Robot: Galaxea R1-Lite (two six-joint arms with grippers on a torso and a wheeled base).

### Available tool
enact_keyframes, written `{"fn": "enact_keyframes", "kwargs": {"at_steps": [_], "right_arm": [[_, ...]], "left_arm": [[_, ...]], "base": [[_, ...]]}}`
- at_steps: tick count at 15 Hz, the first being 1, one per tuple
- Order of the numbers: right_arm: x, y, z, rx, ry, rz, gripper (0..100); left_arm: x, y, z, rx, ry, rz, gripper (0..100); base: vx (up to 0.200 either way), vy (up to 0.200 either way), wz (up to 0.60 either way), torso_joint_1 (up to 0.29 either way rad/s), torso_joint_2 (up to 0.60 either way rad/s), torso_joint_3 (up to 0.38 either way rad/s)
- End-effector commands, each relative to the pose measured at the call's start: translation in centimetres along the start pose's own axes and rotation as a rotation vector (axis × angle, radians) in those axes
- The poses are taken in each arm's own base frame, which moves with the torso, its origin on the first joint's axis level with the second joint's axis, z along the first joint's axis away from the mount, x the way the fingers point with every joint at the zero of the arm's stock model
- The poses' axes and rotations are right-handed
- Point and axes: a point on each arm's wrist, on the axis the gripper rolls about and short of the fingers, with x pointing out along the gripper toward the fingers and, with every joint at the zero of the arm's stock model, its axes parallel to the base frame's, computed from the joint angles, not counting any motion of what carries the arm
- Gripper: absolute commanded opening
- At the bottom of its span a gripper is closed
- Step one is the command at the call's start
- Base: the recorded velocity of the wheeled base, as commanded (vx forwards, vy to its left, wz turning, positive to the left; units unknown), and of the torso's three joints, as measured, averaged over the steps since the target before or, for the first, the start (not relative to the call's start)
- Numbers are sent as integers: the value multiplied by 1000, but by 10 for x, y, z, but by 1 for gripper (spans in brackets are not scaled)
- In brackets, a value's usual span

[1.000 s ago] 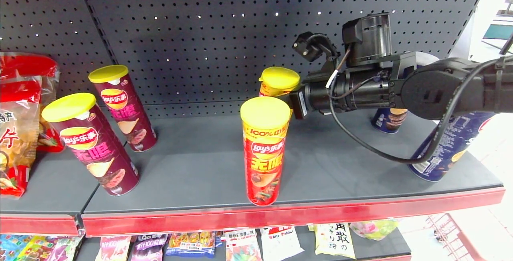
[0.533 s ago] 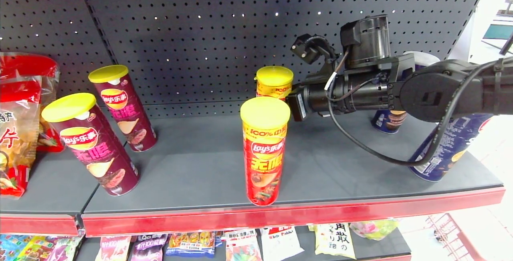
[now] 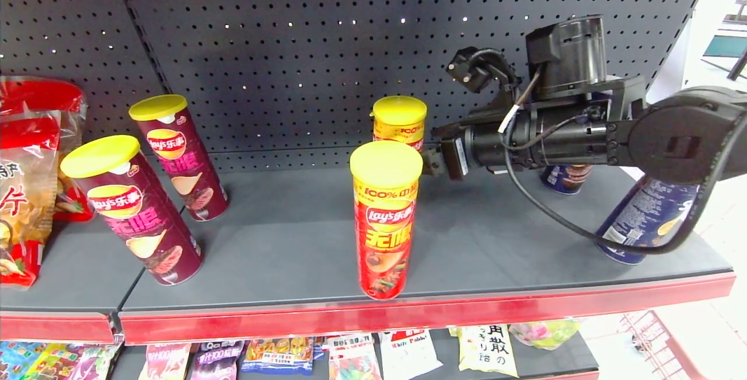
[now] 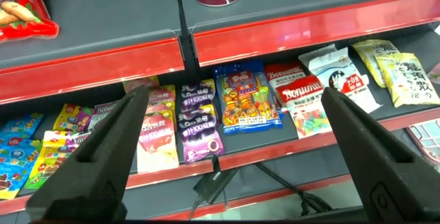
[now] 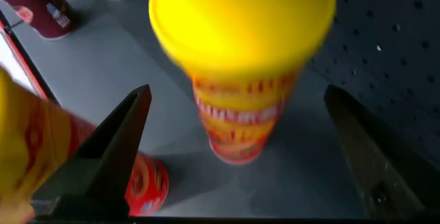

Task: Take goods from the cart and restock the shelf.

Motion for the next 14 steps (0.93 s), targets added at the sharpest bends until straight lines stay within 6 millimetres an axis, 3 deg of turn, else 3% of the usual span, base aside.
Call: {"fn": "enact_keyframes", "kwargs": {"at_steps": [1, 5, 8, 11, 14], "right_arm": [[-29, -1, -5, 8, -2, -31, 100], [-52, -2, -17, 33, 19, -92, 100], [-83, 11, -39, 74, 61, -168, 100], [-151, 45, -76, 69, 53, -248, 100], [-224, 72, -127, 52, -37, -355, 100]], "left_arm": [[1, 0, -2, 0, 3, -1, 100], [1, -1, -3, 1, 2, -21, 100], [0, -1, -1, 3, -4, -54, 100], [0, -1, 5, 7, -6, -62, 100], [11, -3, 23, 14, 41, -114, 100]], "base": [[0, 0, 0, 0, 0, 0], [0, 0, 0, 0, 0, 0], [0, 0, 0, 0, 0, 0], [0, 0, 0, 0, 0, 0], [0, 0, 0, 0, 0, 0]]}}
